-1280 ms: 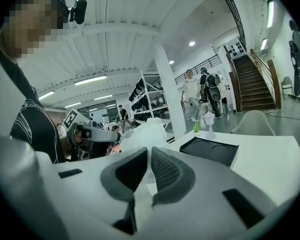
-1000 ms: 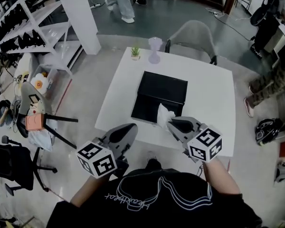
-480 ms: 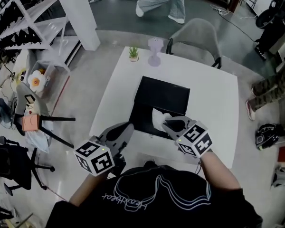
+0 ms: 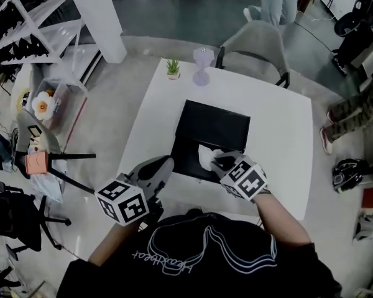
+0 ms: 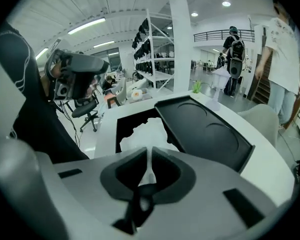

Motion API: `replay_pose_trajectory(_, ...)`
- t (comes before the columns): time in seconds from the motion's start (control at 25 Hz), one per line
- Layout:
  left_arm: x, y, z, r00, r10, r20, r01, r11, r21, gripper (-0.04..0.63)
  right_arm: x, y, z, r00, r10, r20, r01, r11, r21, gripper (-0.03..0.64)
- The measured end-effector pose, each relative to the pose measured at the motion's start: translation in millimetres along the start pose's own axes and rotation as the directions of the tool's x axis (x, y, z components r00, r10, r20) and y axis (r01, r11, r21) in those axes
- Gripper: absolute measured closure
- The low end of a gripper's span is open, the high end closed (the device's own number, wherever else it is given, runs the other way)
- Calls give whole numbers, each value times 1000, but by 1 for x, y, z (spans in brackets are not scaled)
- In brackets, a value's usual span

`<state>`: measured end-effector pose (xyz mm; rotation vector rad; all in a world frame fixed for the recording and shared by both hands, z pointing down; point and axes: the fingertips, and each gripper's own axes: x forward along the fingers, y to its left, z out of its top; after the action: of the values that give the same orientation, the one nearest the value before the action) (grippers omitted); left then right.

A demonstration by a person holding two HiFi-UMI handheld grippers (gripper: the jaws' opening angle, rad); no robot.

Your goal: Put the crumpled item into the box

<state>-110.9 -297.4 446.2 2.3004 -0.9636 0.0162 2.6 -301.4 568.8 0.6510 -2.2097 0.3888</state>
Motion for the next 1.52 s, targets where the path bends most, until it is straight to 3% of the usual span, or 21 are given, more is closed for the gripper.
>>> replay_pose_trajectory(0.32, 3, 11, 10, 996, -39, -79, 40, 999, 15, 588, 24, -1, -12, 991, -49, -125, 48, 999, -6, 583)
replay_pose_trajectory(0.68, 1, 16, 8, 991, -84, -108, 85, 996, 7, 588, 38, -8, -30, 954, -135, -269, 119, 990, -77, 574)
replay_pose_trajectory(0.96, -10, 22, 9, 991, -90, -104, 91, 996, 6, 588, 44, -7, -34, 938, -139, -316, 120, 990, -80, 526)
replay_pose_trajectory(1.16, -18, 29, 11, 992, -85, -91, 85, 996, 4, 588, 38, -5, -27, 954, -117, -276, 121, 993, 0, 439)
replay_pose_trajectory(1.32, -22, 31, 11, 992, -92, -89, 92, 996, 0, 588, 20, -8, -18, 975, -130, -183, 154, 980, 123, 400)
replay_pose_trajectory(1.4, -23, 28, 10, 991, -102, -88, 102, 995, 0, 588, 6, -8, -11, 984, -146, -104, 163, 968, 188, 405)
replay_pose_trajectory(1.52, -23, 22, 12, 989, -123, -85, 124, 992, 6, 588, -19, -1, 16, 982, -163, 94, 132, 954, 271, 445)
